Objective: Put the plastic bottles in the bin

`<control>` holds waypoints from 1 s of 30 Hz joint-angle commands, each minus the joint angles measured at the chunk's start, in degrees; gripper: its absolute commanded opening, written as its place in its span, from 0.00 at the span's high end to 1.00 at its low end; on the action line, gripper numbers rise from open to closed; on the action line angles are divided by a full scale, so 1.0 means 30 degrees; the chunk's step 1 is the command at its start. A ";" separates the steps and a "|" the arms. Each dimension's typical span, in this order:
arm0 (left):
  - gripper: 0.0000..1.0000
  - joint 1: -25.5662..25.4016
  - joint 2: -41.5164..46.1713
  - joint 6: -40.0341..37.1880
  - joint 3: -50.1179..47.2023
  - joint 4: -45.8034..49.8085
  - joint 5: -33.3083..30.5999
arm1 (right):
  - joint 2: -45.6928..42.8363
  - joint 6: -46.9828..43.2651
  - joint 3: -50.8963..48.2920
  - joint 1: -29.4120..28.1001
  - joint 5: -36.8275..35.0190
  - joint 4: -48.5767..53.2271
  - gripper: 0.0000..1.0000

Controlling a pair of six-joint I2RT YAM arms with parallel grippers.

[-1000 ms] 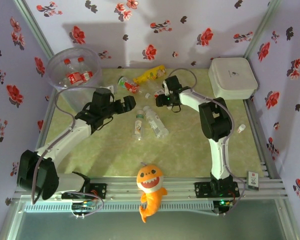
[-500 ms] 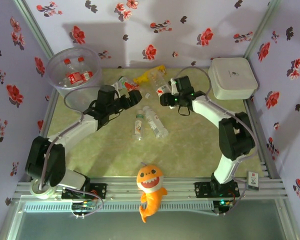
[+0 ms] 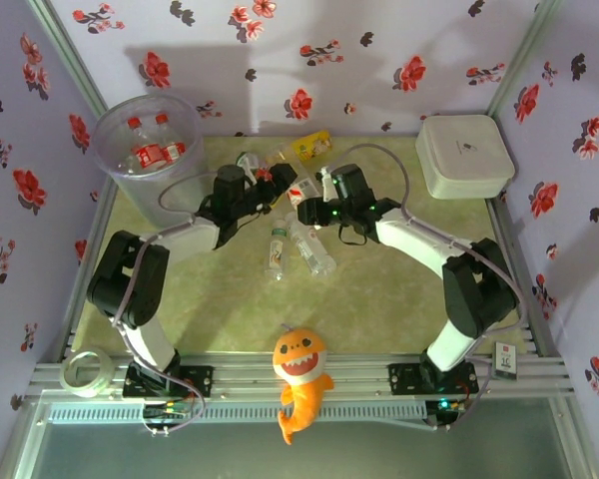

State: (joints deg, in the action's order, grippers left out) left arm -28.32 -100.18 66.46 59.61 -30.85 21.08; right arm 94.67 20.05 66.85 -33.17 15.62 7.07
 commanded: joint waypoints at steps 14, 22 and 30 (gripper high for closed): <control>0.29 -0.0286 -0.0715 0.0079 0.1464 -0.1215 -0.0426 | -0.0929 0.0087 -0.0669 -0.0546 -0.0110 -0.0149 0.46; 0.48 -0.0271 -0.0730 -0.0062 0.1478 -0.1083 -0.0472 | -0.1267 -0.0253 -0.0633 -0.0546 -0.0343 0.0325 0.28; 0.48 -0.0272 -0.0884 -0.0301 0.1748 -0.0722 -0.0736 | -0.3037 -0.0727 -0.1024 -0.0516 -0.1219 0.0525 0.01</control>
State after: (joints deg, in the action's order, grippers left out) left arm -28.88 -102.59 66.94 63.37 -32.73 19.51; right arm 89.30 19.11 64.40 -34.46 14.28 7.99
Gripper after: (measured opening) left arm 0.544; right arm 0.992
